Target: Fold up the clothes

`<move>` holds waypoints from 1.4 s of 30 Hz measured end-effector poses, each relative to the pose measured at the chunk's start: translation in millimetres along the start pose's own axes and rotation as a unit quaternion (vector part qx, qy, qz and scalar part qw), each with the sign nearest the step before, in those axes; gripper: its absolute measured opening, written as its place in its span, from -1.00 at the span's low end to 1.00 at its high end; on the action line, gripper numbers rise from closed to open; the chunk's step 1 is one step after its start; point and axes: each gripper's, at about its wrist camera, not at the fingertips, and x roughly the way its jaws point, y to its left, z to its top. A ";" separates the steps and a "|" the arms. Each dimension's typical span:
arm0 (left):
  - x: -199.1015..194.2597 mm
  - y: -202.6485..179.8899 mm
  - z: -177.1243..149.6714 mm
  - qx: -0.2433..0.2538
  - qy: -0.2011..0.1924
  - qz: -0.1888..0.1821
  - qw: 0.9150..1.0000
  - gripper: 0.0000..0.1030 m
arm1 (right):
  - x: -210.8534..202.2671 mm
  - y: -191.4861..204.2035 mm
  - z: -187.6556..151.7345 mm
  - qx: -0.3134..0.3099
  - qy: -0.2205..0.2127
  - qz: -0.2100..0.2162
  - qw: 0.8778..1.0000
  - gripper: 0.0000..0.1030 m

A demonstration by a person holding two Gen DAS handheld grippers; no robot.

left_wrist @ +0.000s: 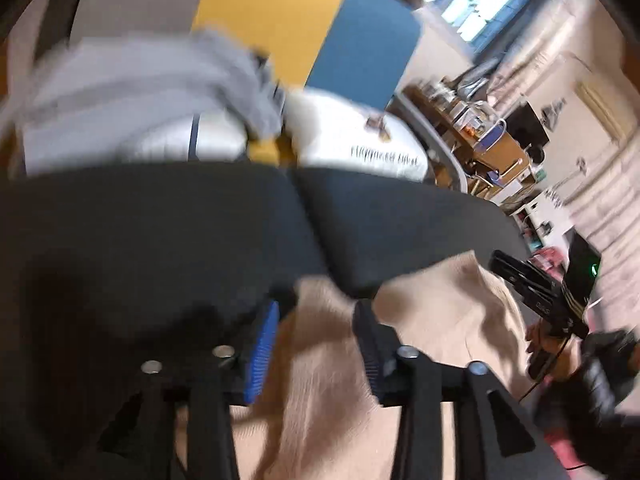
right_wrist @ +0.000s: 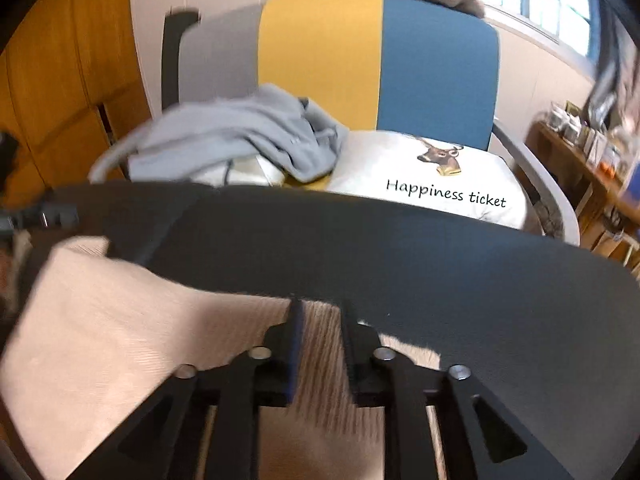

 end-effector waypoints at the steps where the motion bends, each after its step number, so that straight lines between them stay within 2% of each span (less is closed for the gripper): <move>1: 4.4 6.3 -1.9 -0.016 0.014 -0.025 0.999 -0.16 | -8.1 1.1 -3.3 0.007 -0.008 0.013 1.000 -0.13; 3: 12.1 16.9 -6.0 -0.046 0.038 -0.083 0.995 -0.12 | -21.8 7.5 -14.8 0.019 -0.012 0.039 0.999 0.00; 4: 16.0 20.8 -5.4 -0.052 0.039 -0.091 0.994 -0.11 | -28.4 11.0 -21.0 0.024 -0.013 0.052 0.998 0.08; 6: 18.5 28.2 -3.1 -0.065 0.030 -0.085 0.994 -0.11 | -35.2 19.5 -37.1 0.031 -0.006 0.066 0.997 0.19; 9: 19.0 39.1 -1.5 -0.098 0.019 -0.106 0.989 -0.03 | -30.8 31.9 -63.3 0.032 0.019 0.080 0.996 0.21; 11: 21.2 34.6 0.2 -0.089 0.019 -0.106 0.990 -0.02 | -21.1 35.0 -79.8 0.043 0.037 0.085 0.995 0.30; 12: 24.9 28.8 2.0 -0.078 0.023 -0.104 0.991 0.01 | -20.4 35.4 -85.6 0.048 0.030 0.088 0.995 0.32; 13: 29.3 22.3 3.6 -0.065 0.028 -0.103 0.992 0.05 | -21.6 35.8 -90.4 0.051 0.016 0.091 0.994 0.44; 15: 42.3 12.9 5.7 -0.051 0.043 -0.088 0.994 0.03 | -20.3 36.8 -92.8 0.046 0.011 0.108 0.993 0.61; 17: 43.9 0.3 5.1 -0.023 0.037 -0.063 0.997 -0.09 | -18.4 38.1 -92.5 0.042 0.012 0.120 0.992 0.79; 18: 41.6 -6.5 3.7 -0.008 0.029 -0.038 0.999 -0.49 | -17.5 38.8 -92.3 0.040 0.013 0.126 0.991 0.90; 19: 36.7 -11.6 1.3 0.002 0.018 -0.022 1.000 -1.00 | -16.6 39.5 -92.1 0.038 0.013 0.132 0.990 0.97; 22: 2.1 -16.5 -8.8 0.008 -0.055 -0.009 0.998 -0.97 | -16.6 42.7 -93.5 0.029 0.014 0.127 0.991 0.98; 24: -29.1 -16.2 -18.3 0.004 -0.115 -0.010 0.993 -0.97 | -16.3 44.2 -93.4 0.024 0.015 0.122 0.992 0.99; 26: -48.9 -13.2 -22.5 -0.001 -0.157 0.022 0.987 -0.97 | -16.2 46.2 -93.5 0.018 0.016 0.115 0.993 1.00; 27: -52.0 -7.7 -20.5 -0.008 -0.165 0.043 0.985 -0.97 | -15.9 47.7 -93.5 0.014 0.016 0.111 0.994 1.00; 30: -45.6 16.6 -14.3 -0.060 -0.141 0.090 0.984 -0.77 | -14.5 50.2 -93.0 0.006 0.019 0.100 0.995 1.00; 32: -44.7 15.3 -20.8 -0.071 -0.134 0.091 0.984 -0.77 | -14.0 51.1 -92.9 0.002 0.020 0.096 0.995 1.00; 34: -44.1 -2.1 -32.2 -0.058 -0.139 0.076 0.986 -0.67 | -14.0 50.0 -93.2 0.002 0.019 0.096 0.995 1.00; 36: -38.8 -25.3 -56.2 -0.002 -0.121 0.088 0.989 -0.65 | -13.2 48.0 -92.7 0.005 0.018 0.099 0.995 1.00; 38: -28.2 -42.0 -84.5 0.043 -0.105 0.130 0.985 -0.67 | -12.2 45.2 -91.4 0.011 0.019 0.103 0.995 1.00; 39: -20.5 -45.0 -97.8 0.054 -0.094 0.153 0.982 -0.62 | -13.3 44.0 -90.7 0.014 0.021 0.106 0.994 1.00; 41: -5.5 -48.2 -124.3 0.069 -0.074 0.203 0.974 -0.59 | -16.7 41.7 -89.1 0.023 0.028 0.115 0.993 1.00; 42: -6.1 -45.4 -130.8 0.057 -0.077 0.205 0.974 -0.59 | -22.8 38.0 -89.5 0.031 0.027 0.114 0.993 1.00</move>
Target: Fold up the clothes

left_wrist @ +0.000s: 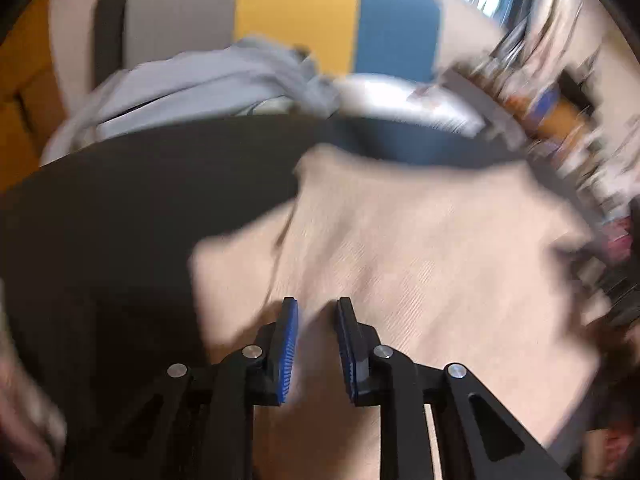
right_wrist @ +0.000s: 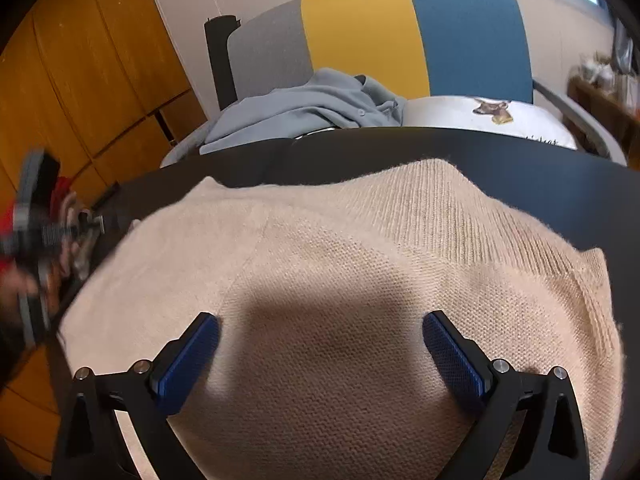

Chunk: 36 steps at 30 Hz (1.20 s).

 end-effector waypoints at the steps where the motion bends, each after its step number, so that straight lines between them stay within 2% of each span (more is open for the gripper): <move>1: -2.0 4.5 -4.6 -0.019 -0.003 -0.003 1.000 -0.60 | -8.6 -2.8 -1.0 0.009 -0.003 -0.003 1.000 1.00; 3: -5.9 13.6 -13.9 -0.057 -0.010 -0.009 0.998 -0.60 | -22.2 -12.2 -6.5 0.034 0.002 -0.011 0.999 1.00; 4: -5.1 14.0 -15.9 -0.055 -0.013 0.001 0.998 -0.60 | -24.0 -20.4 -13.9 0.047 0.018 -0.023 0.998 1.00; 7: -4.2 2.7 -23.1 -0.010 -0.026 0.038 0.999 -0.59 | -38.1 -19.6 -39.6 0.021 0.006 -0.037 0.999 1.00; 9: -13.6 -2.3 -20.1 -0.024 -0.019 0.059 0.998 -0.60 | -41.4 -9.6 -52.0 -0.013 0.004 -0.048 0.999 1.00; 11: -32.9 -15.4 -25.6 0.000 -0.042 0.079 0.996 -0.60 | -43.5 -0.2 -56.4 -0.032 0.014 -0.057 0.998 1.00; 12: -42.8 -22.2 -29.8 0.015 -0.056 0.080 0.995 -0.59 | -47.1 1.7 -57.3 -0.035 0.018 -0.058 0.998 1.00; 15: -54.1 -42.2 -43.7 0.029 -0.065 0.037 0.997 -0.48 | -70.3 -2.4 -62.0 -0.009 0.011 -0.034 0.999 1.00; 17: -48.8 -46.2 -56.3 0.028 -0.051 0.042 0.997 -0.47 | -87.2 -10.0 -74.0 0.022 0.004 -0.006 1.000 1.00; 22: -52.0 -44.9 -91.5 0.013 -0.031 0.055 0.998 -0.44 | -111.1 -22.9 -115.4 0.066 0.003 -0.006 0.998 1.00; 24: -54.1 -38.9 -99.2 -0.013 -0.029 0.039 0.999 -0.44 | -121.4 -28.9 -131.2 0.088 -0.001 0.000 0.996 1.00; 28: -67.1 -29.5 -111.4 -0.018 -0.026 0.015 0.999 -0.44 | -141.4 -36.9 -150.1 0.137 -0.009 0.056 0.989 1.00; 31: -77.1 -25.9 -112.5 -0.032 -0.025 -0.009 0.999 -0.40 | -154.3 -39.2 -153.1 0.163 0.006 0.077 0.984 1.00; 33: -82.2 -38.3 -106.0 -0.014 -0.029 -0.045 0.998 -0.37 | -163.1 -41.8 -154.3 0.177 0.014 0.086 0.980 1.00; 36: -81.8 -78.3 -87.3 0.037 -0.032 -0.094 0.994 -0.33 | -175.6 -51.0 -156.1 0.188 -0.004 0.117 0.975 1.00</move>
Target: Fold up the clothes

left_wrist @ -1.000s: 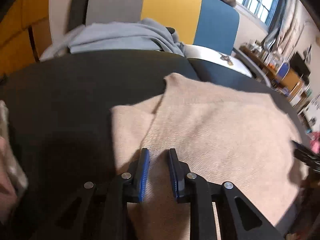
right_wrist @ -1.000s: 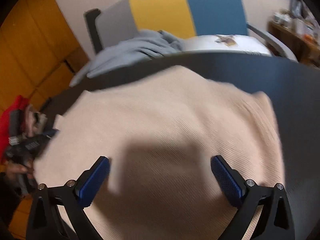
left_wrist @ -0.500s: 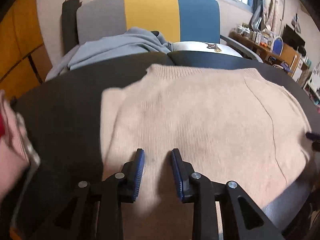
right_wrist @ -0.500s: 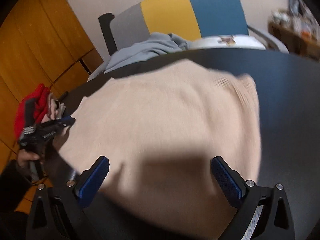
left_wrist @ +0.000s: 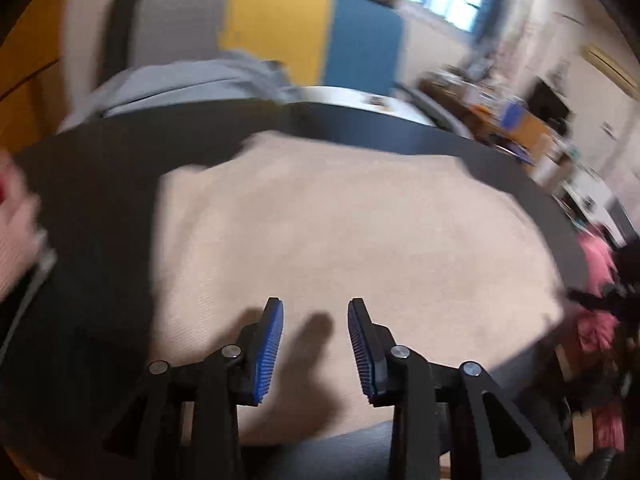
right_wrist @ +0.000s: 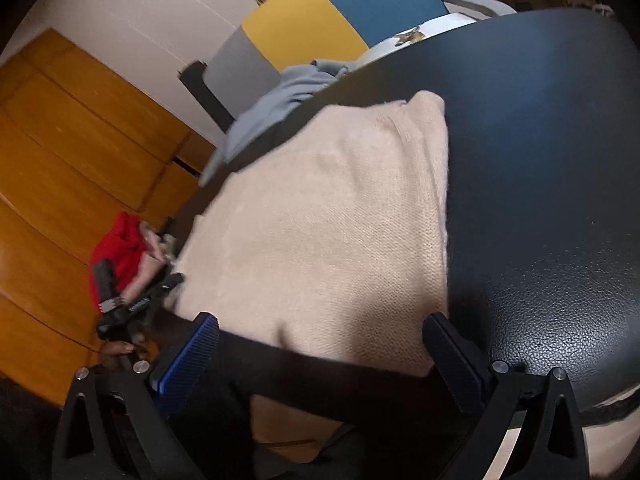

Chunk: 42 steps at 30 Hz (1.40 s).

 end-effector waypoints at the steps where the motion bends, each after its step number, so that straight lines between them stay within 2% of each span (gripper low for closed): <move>1: 3.4 -13.0 7.3 0.017 0.000 -0.016 1.000 -0.33 | -5.2 -2.7 1.4 0.000 -0.008 0.009 1.000 1.00; 3: 11.6 -46.7 15.7 0.051 0.001 -0.061 0.997 -0.31 | -11.8 -13.7 9.5 0.010 -0.020 0.037 0.999 1.00; 5: 22.3 -82.2 21.4 0.092 0.003 -0.091 0.992 -0.30 | -12.1 -25.9 19.4 0.018 -0.030 0.041 0.999 1.00; 8: 39.5 -126.9 23.9 0.144 0.018 -0.118 0.982 -0.29 | 0.2 -36.5 31.4 0.017 -0.017 0.044 0.999 1.00; 10: 53.1 -154.4 20.6 0.176 0.037 -0.130 0.975 -0.28 | 14.6 -39.6 36.2 0.013 0.007 0.045 0.999 1.00; 12: 61.3 -171.3 20.3 0.195 0.045 -0.134 0.971 -0.28 | 24.4 -36.9 36.8 0.005 0.032 0.077 0.997 1.00; 16: 62.6 -186.6 21.5 0.202 0.046 -0.156 0.966 -0.27 | 38.0 -21.8 36.2 -0.020 0.090 0.145 0.985 1.00; 21: 76.6 -194.8 61.4 0.223 0.035 -0.158 0.961 -0.26 | 33.3 -10.1 43.0 -0.042 0.104 0.206 0.972 1.00; 25: 96.0 -196.9 91.7 0.215 0.045 -0.166 0.961 -0.24 | 52.8 -9.1 50.2 -0.049 0.162 0.253 0.952 1.00; 27: 109.8 -196.8 100.4 0.214 0.056 -0.155 0.963 -0.24 | 73.5 -9.7 53.1 -0.051 0.204 0.255 0.944 1.00; 29: 114.1 -195.8 105.5 0.213 0.055 -0.160 0.962 -0.24 | 91.8 -2.9 54.5 -0.066 0.247 0.247 0.935 1.00; 31: 119.5 -194.2 108.9 0.209 0.056 -0.162 0.963 -0.23 | 95.1 13.8 53.6 -0.105 0.295 0.249 0.916 1.00; 32: 124.5 -192.4 109.0 0.207 0.059 -0.160 0.963 -0.23 | 93.4 21.2 52.3 -0.129 0.314 0.238 0.910 1.00; 33: 129.7 -190.4 108.9 0.204 0.062 -0.157 0.964 -0.23 | 89.9 21.4 51.3 -0.139 0.325 0.221 0.909 1.00; 35: 136.6 -187.4 107.3 0.198 0.070 -0.162 0.964 -0.23 | 87.1 8.1 54.2 -0.124 0.326 0.196 0.916 1.00; 38: 143.3 -188.9 106.9 0.200 0.074 -0.163 0.963 -0.23 | 88.9 -6.3 60.1 -0.081 0.298 0.233 0.922 1.00; 40: 145.7 -191.8 108.8 0.207 0.071 -0.162 0.962 -0.23 | 94.1 4.8 58.5 -0.088 0.297 0.251 0.917 1.00; 42: 151.8 -192.6 112.6 0.205 0.076 -0.147 0.965 -0.23 | 99.3 18.5 56.0 -0.098 0.301 0.267 0.910 1.00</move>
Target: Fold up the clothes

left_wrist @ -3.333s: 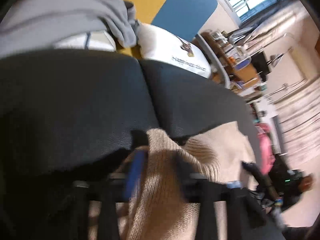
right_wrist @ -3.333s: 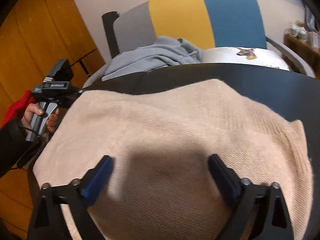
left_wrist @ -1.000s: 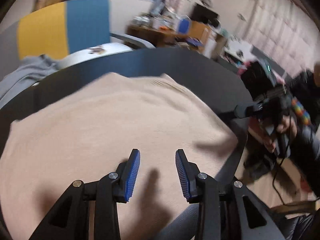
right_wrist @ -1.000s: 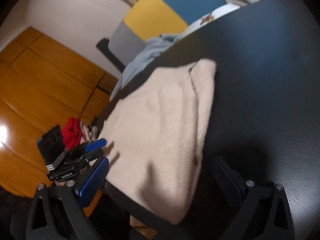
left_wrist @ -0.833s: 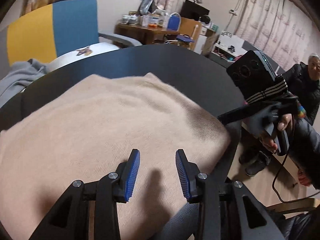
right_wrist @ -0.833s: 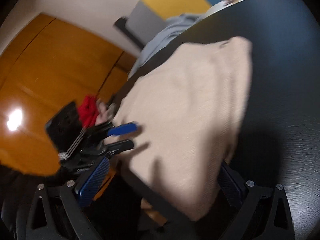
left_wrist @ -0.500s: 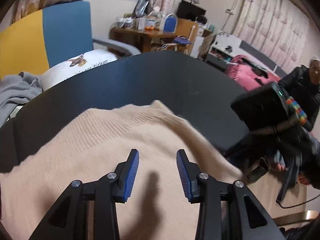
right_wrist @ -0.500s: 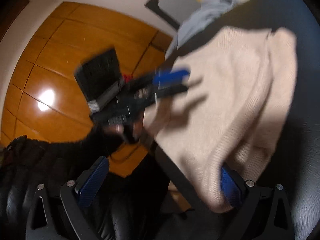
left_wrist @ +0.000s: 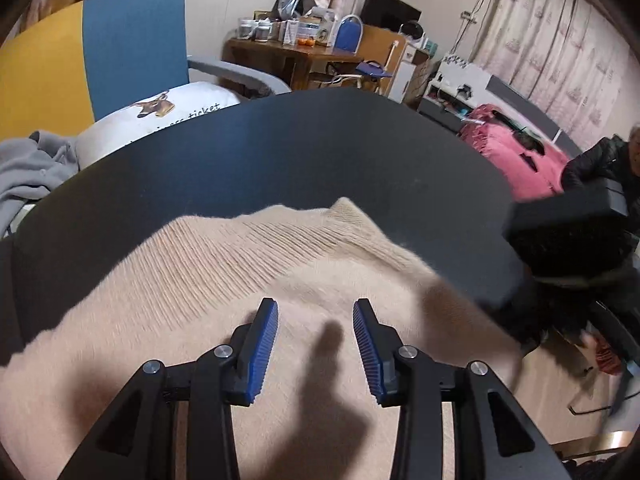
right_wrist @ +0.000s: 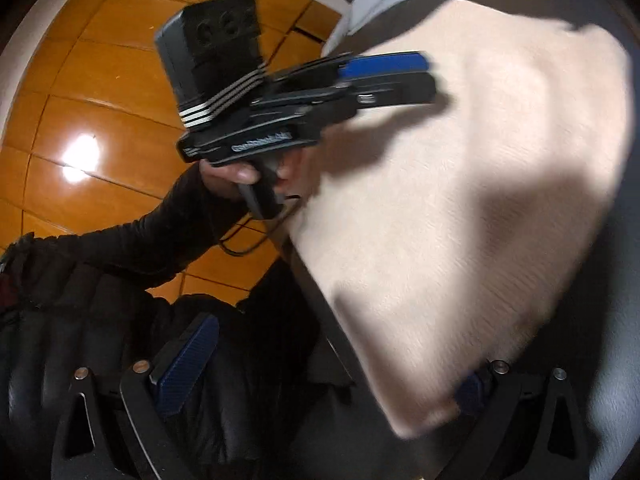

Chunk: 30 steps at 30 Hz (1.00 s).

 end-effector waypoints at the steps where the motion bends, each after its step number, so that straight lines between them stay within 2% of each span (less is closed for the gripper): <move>1: 2.0 2.4 1.4 -0.006 0.002 0.001 1.000 -0.23 | 5.4 4.3 2.6 -0.007 0.003 0.007 1.000 1.00; 3: 7.5 7.1 2.9 -0.018 0.012 0.010 1.000 -0.18 | 19.8 21.4 0.1 -0.025 0.050 0.050 0.997 1.00; 4: 12.6 9.2 2.2 -0.020 0.022 0.021 0.999 -0.18 | 28.4 22.9 -6.9 -0.028 0.084 0.040 0.995 1.00; 6: 21.2 13.4 -2.5 -0.027 0.030 0.026 0.999 -0.18 | 45.9 18.8 -24.5 -0.024 0.155 -0.013 0.988 1.00; 7: 23.0 13.1 -4.2 -0.024 0.028 0.031 0.999 -0.18 | 46.8 17.0 -29.4 -0.021 0.165 -0.025 0.986 0.88; 8: 24.0 12.1 -5.8 -0.019 0.024 0.038 0.999 -0.18 | 44.5 15.3 -32.7 -0.017 0.166 -0.032 0.985 0.86; 10: 26.2 9.0 -8.2 -0.011 0.018 0.053 0.998 -0.17 | 29.1 13.6 -33.5 0.001 0.136 -0.056 0.989 0.86; 12: 20.6 7.7 -7.9 -0.030 0.010 0.052 0.998 -0.17 | 16.0 10.3 -42.1 0.022 0.116 -0.063 0.991 0.86; 16: -8.2 -1.3 -15.9 -0.037 -0.039 0.036 0.998 -0.14 | 6.4 20.5 -60.6 0.044 0.087 -0.109 0.989 0.89; 19: -8.5 -1.3 -33.7 -0.046 -0.021 0.045 0.998 -0.14 | -24.0 45.7 -61.1 0.034 0.026 -0.173 0.984 1.00; 22: -16.6 2.1 -49.4 -0.080 -0.050 0.035 0.995 -0.13 | -51.5 69.0 -53.0 0.025 -0.038 -0.235 0.971 1.00; 25: -20.9 7.8 -53.8 -0.123 -0.066 0.025 0.990 -0.08 | -59.5 78.4 -28.3 0.001 -0.144 -0.267 0.953 1.00; 26: -22.4 10.4 -54.3 -0.133 -0.069 0.025 0.988 -0.08 | -64.3 72.5 -19.0 0.002 -0.190 -0.262 0.946 1.00; 27: -23.8 13.0 -54.8 -0.143 -0.071 0.025 0.987 -0.08 | -63.1 61.8 -10.6 0.010 -0.216 -0.256 0.942 1.00; 29: -40.6 16.6 -60.3 -0.162 -0.092 0.015 0.982 -0.08 | -55.0 39.5 5.4 0.028 -0.249 -0.247 0.936 1.00; 30: -52.2 20.6 -67.2 -0.169 -0.098 0.016 0.981 -0.08 | -46.0 24.6 10.3 0.052 -0.247 -0.238 0.938 1.00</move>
